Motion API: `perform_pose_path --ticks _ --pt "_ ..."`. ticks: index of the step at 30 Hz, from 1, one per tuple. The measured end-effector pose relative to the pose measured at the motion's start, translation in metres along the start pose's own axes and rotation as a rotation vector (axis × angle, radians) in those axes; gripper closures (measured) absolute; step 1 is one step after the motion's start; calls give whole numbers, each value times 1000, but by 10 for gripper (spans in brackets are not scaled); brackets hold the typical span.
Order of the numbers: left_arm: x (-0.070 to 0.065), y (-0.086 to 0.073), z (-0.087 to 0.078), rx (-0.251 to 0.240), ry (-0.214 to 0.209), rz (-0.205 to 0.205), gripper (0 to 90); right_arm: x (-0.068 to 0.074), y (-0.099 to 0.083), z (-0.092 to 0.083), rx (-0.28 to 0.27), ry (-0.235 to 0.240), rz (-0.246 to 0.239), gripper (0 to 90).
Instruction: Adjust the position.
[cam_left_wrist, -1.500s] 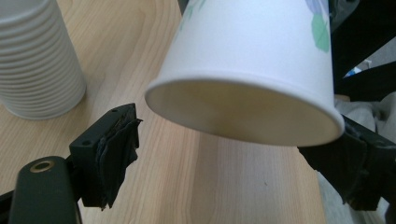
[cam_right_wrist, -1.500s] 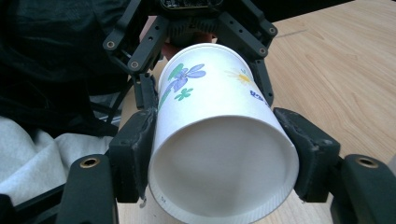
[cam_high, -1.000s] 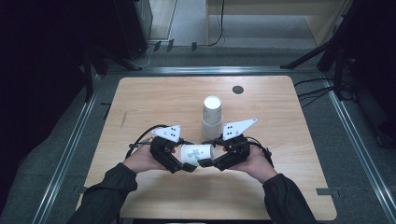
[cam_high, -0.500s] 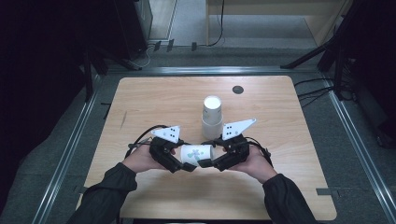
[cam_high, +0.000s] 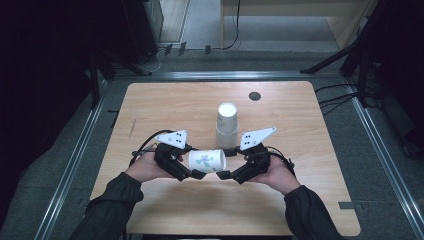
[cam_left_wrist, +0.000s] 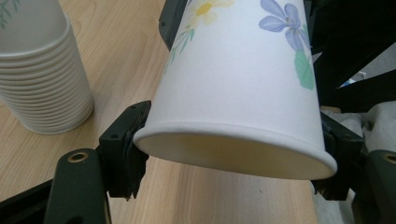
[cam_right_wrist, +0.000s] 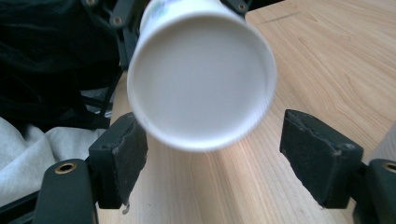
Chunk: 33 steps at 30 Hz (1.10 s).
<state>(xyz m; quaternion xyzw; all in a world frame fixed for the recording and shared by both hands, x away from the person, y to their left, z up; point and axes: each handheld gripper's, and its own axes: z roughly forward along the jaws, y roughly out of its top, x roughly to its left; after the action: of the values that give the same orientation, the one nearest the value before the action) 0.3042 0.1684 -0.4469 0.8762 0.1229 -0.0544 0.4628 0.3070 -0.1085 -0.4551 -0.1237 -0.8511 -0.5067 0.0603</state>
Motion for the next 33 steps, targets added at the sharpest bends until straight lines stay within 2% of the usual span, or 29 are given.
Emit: perform_pose_path --ticks 5,7,12,18,19,20,23,25,26,28,29,31,33 --pt "2 2 -8 16 23 2 261 0 -2 -1 23 -12 -5 235" --pt "2 4 -12 44 45 10 261 0 -3 0 38 -25 -10 236" --pt "2 6 -19 67 38 -6 260 0 -4 0 50 -29 -14 236" --pt "1 10 -25 106 55 5 260 0 -4 2 62 -34 -18 238" --pt "1 12 -25 133 57 20 260 0 -4 3 63 -35 -19 238" --pt "1 12 -25 133 57 20 260 0 -4 3 63 -35 -19 238" --pt "2 15 -21 184 70 35 260 0 -4 4 67 -35 -23 238" --pt "0 17 -16 223 63 50 260 0 -4 5 66 -35 -20 238" --pt "0 17 -16 223 63 50 261 0 -4 5 66 -35 -20 238" --pt "-1 18 -11 269 54 67 260 1 -4 6 68 -35 -24 238" --pt "-1 18 -11 269 54 67 260 1 -4 6 68 -35 -24 238" --pt "-2 19 -7 309 60 74 260 1 -4 7 75 -32 -25 238" --pt "-2 20 -4 323 59 71 260 1 -4 8 76 -28 -26 238"
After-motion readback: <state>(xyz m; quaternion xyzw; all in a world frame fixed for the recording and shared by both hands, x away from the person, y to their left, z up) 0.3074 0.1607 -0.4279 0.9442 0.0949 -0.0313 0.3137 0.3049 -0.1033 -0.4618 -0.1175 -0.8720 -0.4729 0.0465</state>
